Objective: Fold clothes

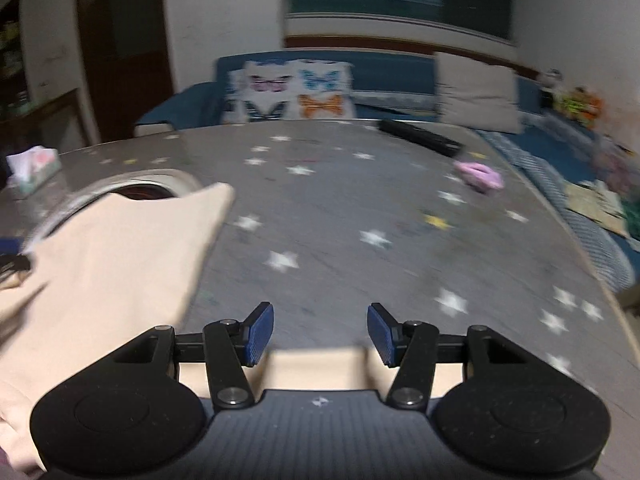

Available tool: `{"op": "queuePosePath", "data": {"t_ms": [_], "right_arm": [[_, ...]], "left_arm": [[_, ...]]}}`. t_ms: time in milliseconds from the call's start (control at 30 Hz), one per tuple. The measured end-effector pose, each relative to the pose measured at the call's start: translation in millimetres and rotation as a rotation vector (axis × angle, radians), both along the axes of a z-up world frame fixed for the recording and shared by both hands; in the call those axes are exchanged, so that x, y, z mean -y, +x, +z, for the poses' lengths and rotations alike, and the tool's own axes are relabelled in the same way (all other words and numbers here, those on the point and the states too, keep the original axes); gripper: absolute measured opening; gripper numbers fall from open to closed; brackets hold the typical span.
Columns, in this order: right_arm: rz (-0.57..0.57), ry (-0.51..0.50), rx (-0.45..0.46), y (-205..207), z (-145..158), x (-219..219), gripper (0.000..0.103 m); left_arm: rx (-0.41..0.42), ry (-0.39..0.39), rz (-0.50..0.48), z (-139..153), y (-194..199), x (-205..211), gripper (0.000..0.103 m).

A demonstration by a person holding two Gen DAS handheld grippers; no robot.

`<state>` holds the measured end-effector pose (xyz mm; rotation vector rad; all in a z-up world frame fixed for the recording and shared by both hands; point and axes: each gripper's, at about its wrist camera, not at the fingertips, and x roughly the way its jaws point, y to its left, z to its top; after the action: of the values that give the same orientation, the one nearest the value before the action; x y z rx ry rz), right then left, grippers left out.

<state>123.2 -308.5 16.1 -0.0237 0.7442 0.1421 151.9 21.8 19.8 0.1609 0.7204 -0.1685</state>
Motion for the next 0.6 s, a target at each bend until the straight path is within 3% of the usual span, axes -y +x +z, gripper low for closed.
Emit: {"op": "queuePosePath", "data": {"t_ms": [167,333,367,400,500,600], "right_arm": [[0.11,0.029,-0.011,27,0,-37,0.053],[0.176,0.032,-0.017,48,-3,-64,0.053],[0.183,0.035,-0.017,50,-3,-67,0.053],[0.191,0.037,-0.018,52,-4,-69,0.053],[0.202,0.043,-0.015,57,-2,-74,0.053],[0.207,0.049,-0.009,60,0,-77,0.053]], "left_arm": [[-0.008,0.001,0.038,-5,50,-7,0.048],[-0.04,-0.034,0.036,-16,73,-9,0.046],[-0.044,-0.043,0.031,-17,74,-9,0.043],[-0.048,-0.052,0.026,-19,76,-10,0.031],[-0.061,-0.08,0.011,-23,79,-11,0.008],[-0.041,-0.117,-0.03,-19,68,-7,0.006]]}}
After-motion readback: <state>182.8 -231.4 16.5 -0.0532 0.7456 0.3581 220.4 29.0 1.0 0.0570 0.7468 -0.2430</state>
